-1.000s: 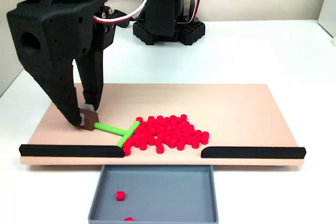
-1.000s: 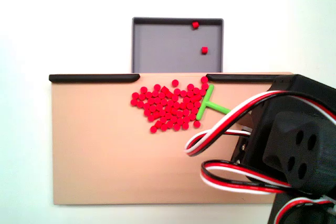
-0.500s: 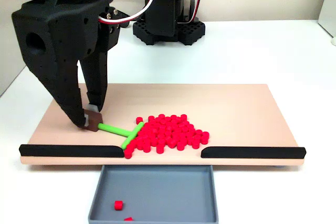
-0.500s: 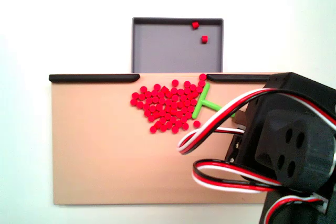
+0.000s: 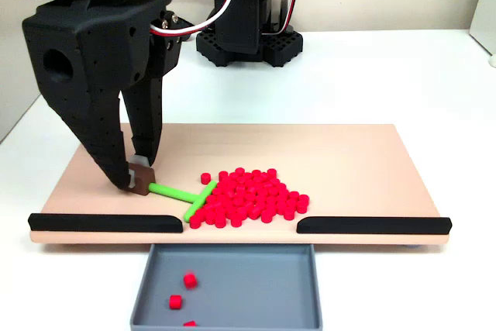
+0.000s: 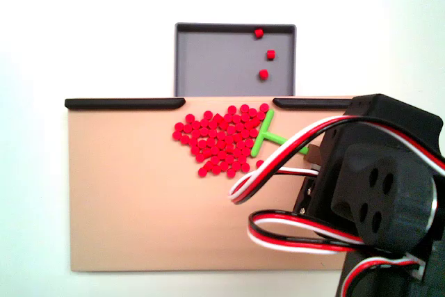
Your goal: Push granules from right to the grey container
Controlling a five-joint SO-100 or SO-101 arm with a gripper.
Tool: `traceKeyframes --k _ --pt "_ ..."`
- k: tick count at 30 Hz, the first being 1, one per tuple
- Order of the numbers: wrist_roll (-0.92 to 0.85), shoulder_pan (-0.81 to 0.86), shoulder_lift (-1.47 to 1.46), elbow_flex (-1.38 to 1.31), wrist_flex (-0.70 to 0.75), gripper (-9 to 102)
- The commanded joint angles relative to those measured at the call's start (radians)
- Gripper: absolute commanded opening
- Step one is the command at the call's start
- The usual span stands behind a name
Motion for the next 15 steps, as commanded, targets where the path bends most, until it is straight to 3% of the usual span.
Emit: traceKeyframes --k 1,15 --pt "0.002 -0.009 0.006 -0.026 0.002 0" --pt "0.014 -0.021 0.006 -0.026 0.002 0"
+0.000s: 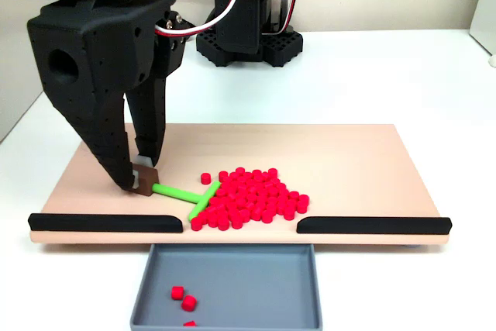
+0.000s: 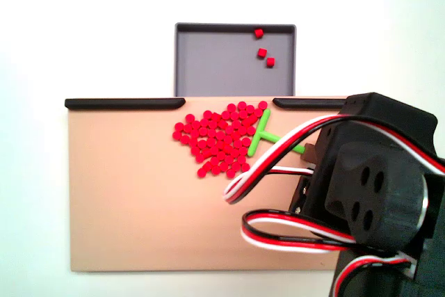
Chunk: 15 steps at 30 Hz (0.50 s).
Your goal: Push granules from right to the grey container
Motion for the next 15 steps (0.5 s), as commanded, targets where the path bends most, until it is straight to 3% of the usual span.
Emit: traceKeyframes --k 1,15 --pt "0.012 -0.017 0.006 -0.026 0.002 0" --pt "0.031 -0.028 0.005 -0.026 0.002 0"
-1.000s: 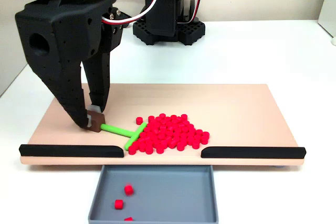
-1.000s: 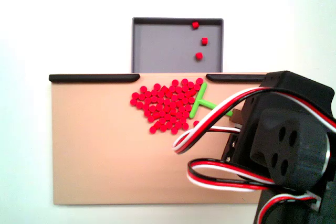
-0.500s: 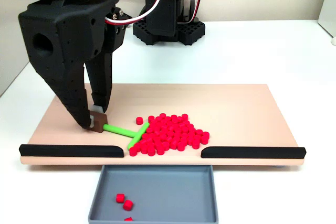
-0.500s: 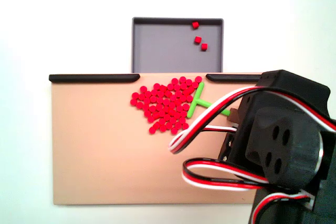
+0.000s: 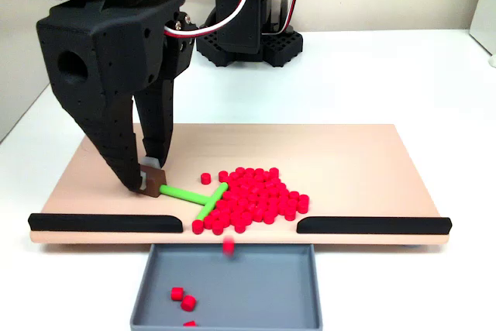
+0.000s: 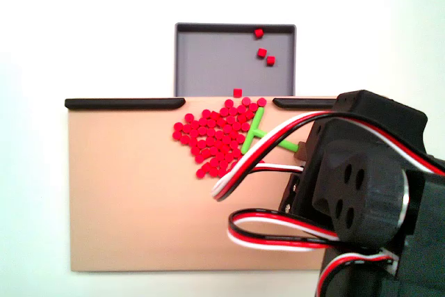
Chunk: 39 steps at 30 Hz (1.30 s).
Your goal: Push granules from right to the grey container
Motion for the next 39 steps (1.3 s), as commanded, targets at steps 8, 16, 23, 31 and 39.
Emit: traceKeyframes --k 8,16,23,31,39 --pt "-0.014 0.026 0.052 -0.021 0.015 0" --pt "0.005 0.081 0.152 -0.014 0.015 0" --pt "0.311 0.041 0.314 0.095 0.018 0" --pt "0.746 -0.023 0.586 0.37 0.018 0" --pt "1.184 -0.1 0.775 0.578 0.018 0"
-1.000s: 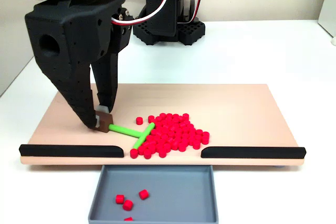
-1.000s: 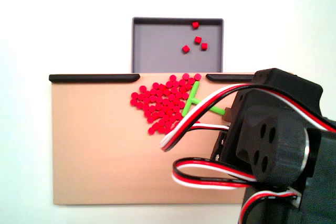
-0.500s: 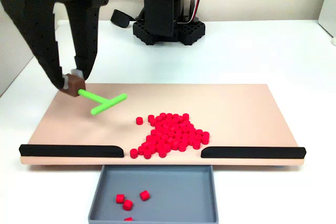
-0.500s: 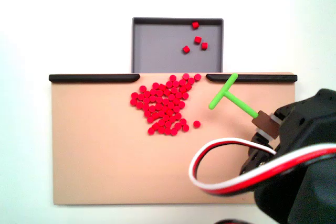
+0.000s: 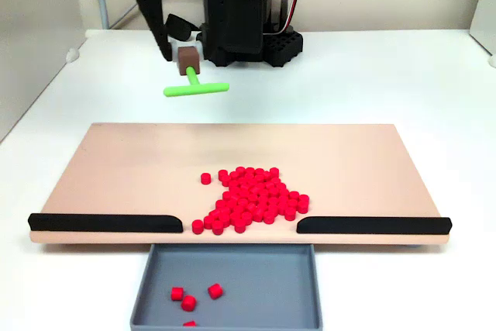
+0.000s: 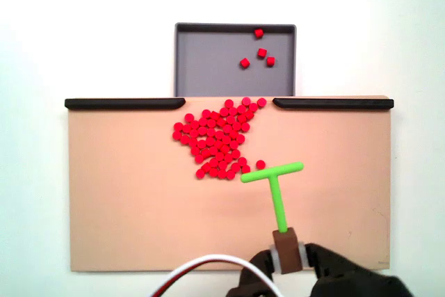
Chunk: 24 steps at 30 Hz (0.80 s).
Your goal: Push granules from right to the grey container
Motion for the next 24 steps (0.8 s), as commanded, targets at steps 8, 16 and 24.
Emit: traceKeyframes --k 8,16,24 --pt "0.311 -0.098 0.149 0.126 -0.005 0" --pt "0.407 -0.146 0.135 0.126 -0.005 0" --pt "0.396 -0.163 0.153 0.121 -0.005 0"
